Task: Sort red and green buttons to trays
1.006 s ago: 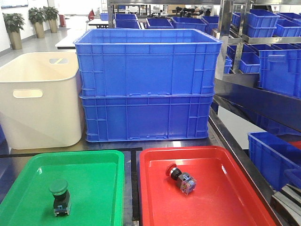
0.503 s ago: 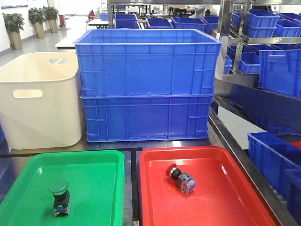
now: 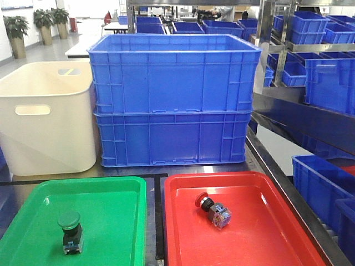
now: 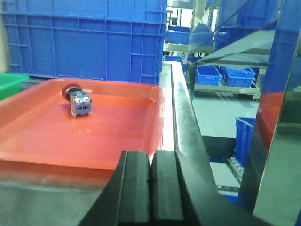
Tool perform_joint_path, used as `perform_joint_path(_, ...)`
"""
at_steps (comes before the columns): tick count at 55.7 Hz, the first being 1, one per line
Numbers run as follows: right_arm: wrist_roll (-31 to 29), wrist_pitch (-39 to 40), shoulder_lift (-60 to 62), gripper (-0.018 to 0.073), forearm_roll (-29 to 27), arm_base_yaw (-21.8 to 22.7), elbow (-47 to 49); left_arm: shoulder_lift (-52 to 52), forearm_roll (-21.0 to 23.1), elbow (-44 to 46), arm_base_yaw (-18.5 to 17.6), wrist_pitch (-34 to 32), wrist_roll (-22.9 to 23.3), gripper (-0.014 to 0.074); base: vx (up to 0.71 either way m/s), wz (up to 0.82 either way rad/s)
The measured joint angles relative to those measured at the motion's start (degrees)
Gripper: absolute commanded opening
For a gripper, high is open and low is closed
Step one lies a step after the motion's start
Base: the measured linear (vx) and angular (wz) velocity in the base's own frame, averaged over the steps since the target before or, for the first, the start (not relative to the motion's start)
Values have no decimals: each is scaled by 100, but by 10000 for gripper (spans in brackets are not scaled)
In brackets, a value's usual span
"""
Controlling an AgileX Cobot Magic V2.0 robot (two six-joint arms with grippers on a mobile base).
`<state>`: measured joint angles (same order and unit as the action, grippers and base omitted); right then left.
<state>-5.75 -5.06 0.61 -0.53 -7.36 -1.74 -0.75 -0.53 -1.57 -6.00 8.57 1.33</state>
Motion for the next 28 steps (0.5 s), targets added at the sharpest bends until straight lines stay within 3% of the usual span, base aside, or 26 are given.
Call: perform_joint_path(28,0,-60,6,-8,10,0,0,0,0,0,0,-5,0,-4,0,0)
